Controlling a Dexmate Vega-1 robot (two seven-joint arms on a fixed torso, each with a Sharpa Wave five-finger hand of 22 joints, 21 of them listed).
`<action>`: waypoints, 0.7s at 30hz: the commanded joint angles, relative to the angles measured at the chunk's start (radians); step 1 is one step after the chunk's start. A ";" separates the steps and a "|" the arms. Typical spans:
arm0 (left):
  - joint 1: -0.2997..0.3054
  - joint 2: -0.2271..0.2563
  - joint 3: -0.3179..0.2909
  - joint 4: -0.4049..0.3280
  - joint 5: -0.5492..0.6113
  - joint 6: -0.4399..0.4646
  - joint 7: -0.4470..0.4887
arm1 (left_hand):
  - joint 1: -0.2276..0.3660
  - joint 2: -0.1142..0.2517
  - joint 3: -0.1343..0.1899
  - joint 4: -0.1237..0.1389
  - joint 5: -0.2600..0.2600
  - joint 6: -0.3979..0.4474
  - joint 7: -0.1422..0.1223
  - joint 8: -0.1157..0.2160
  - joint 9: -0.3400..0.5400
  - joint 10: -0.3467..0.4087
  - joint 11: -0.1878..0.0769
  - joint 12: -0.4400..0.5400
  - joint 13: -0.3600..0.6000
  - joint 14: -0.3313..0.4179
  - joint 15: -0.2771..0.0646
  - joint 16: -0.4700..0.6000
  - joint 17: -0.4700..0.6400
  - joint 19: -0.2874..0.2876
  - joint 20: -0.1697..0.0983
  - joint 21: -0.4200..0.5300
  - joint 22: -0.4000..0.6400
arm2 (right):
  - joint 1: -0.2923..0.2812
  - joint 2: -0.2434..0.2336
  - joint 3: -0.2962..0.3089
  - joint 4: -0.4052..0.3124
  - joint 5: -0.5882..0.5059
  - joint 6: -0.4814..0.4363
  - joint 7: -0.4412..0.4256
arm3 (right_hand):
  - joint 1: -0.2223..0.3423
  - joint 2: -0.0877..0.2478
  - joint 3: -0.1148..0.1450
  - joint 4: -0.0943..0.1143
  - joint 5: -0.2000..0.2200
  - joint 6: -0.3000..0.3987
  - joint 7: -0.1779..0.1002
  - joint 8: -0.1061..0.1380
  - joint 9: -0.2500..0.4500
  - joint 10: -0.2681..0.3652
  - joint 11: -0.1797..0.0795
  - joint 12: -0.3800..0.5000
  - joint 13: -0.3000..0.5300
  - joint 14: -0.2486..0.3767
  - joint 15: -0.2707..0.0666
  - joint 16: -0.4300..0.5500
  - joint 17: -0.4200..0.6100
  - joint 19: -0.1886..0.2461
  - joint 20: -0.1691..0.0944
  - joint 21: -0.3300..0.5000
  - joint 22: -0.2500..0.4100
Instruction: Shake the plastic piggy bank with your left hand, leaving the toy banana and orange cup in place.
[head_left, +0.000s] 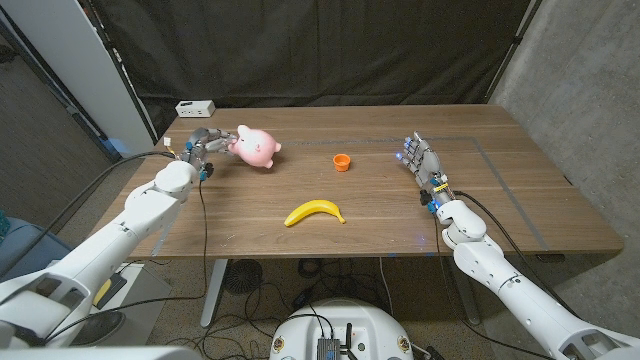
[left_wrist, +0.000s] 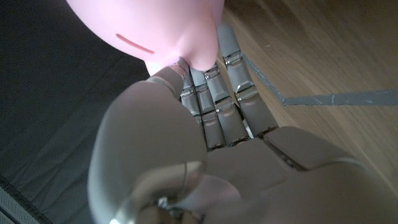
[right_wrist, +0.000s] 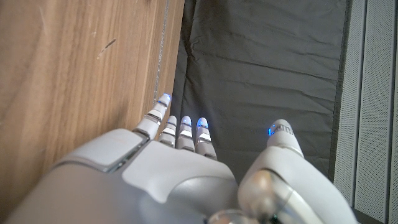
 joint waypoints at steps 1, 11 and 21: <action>0.023 -0.022 -0.030 -0.031 -0.016 -0.007 0.080 | 0.070 0.054 0.069 -0.067 0.005 0.016 0.001 -0.001 -0.003 0.010 0.002 0.008 0.012 0.046 -0.031 0.008 0.005 0.018 -0.012 0.018 -0.001 | 0.004 0.006 -0.003 0.008 0.000 0.007 0.006 | 0.005 -0.005 -0.003 -0.001 0.004 -0.002 0.001 0.001 0.006 -0.001 -0.001 0.003 0.005 -0.001 0.004 0.006 0.004 0.004 -0.001 0.002 0.003; 0.037 -0.024 -0.044 -0.035 -0.041 -0.020 0.069 | 0.066 0.053 0.069 -0.060 0.005 0.009 -0.010 -0.014 -0.012 0.003 -0.010 0.005 0.027 0.040 -0.040 0.001 0.012 -0.005 -0.009 0.030 -0.004 | 0.004 0.004 -0.005 0.005 -0.001 0.002 0.006 | 0.005 -0.004 -0.003 -0.001 0.004 -0.001 0.001 0.002 0.006 0.000 -0.001 0.003 0.005 -0.001 0.003 0.006 0.004 0.006 -0.003 0.002 0.003; 0.074 0.036 -0.039 -0.119 0.001 -0.022 0.054 | -0.122 0.060 0.028 0.001 0.014 -0.139 -0.067 -0.119 -0.044 -0.152 -0.024 -0.145 -0.023 -0.211 0.073 -0.144 -0.029 -0.274 0.111 0.008 -0.021 | -0.001 0.008 -0.005 0.003 -0.002 0.008 0.002 | 0.006 -0.004 -0.003 -0.001 0.004 0.001 0.002 0.002 0.006 0.001 0.000 0.003 0.005 0.000 0.004 0.006 0.005 0.006 -0.004 0.002 0.003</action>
